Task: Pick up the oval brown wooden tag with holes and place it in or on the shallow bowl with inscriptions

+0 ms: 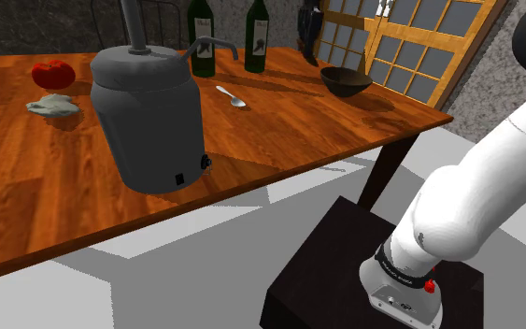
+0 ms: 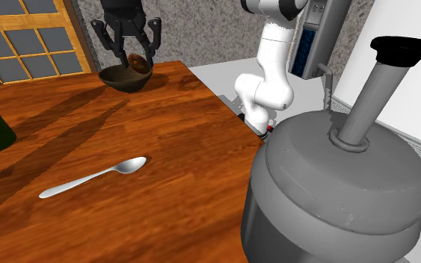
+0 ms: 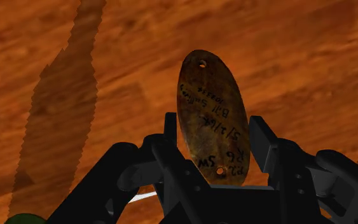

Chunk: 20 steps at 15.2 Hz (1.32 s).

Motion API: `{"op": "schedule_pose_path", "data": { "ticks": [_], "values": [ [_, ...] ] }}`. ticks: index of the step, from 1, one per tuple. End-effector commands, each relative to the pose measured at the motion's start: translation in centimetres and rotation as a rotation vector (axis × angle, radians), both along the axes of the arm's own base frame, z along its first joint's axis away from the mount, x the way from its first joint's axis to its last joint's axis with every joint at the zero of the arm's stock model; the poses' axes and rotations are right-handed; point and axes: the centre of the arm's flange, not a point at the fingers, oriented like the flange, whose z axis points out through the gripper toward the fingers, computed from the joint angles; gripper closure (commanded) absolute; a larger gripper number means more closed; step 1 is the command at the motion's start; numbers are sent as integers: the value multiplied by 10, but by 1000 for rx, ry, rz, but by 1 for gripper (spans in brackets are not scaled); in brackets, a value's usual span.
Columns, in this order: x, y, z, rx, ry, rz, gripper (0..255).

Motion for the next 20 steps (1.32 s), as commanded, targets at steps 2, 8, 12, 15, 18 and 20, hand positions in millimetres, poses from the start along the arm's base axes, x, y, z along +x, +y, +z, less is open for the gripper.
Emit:
{"op": "schedule_pose_path", "data": {
  "ticks": [2,8,12,15,18,20],
  "values": [
    [-11,-37,1,0,0,2,255],
    [-28,-114,3,0,0,2,255],
    [-39,-166,4,0,0,2,255],
    [-48,-205,5,0,0,2,255],
    [-53,-227,1,0,0,2,255],
    [-53,-227,-10,0,0,2,255]
  ]
}}
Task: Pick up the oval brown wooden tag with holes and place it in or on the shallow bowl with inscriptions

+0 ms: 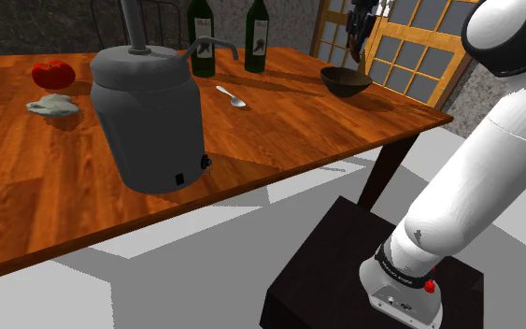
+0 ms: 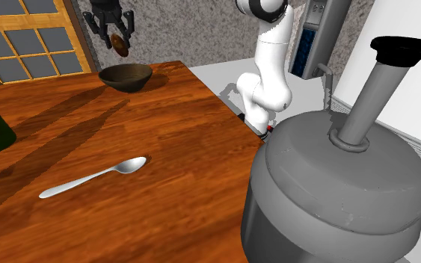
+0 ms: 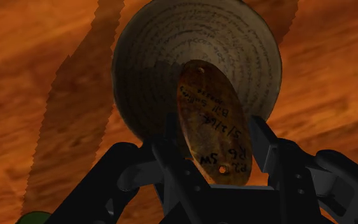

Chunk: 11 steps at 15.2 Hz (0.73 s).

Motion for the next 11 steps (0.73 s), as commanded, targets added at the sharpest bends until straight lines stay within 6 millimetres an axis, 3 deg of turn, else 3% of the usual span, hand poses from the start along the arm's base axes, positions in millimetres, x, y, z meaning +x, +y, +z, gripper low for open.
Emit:
{"op": "schedule_pose_path", "data": {
  "ticks": [1,11],
  "values": [
    [0,-2,-10,0,0,1,255],
    [0,-2,-63,0,0,1,255]
  ]
}}
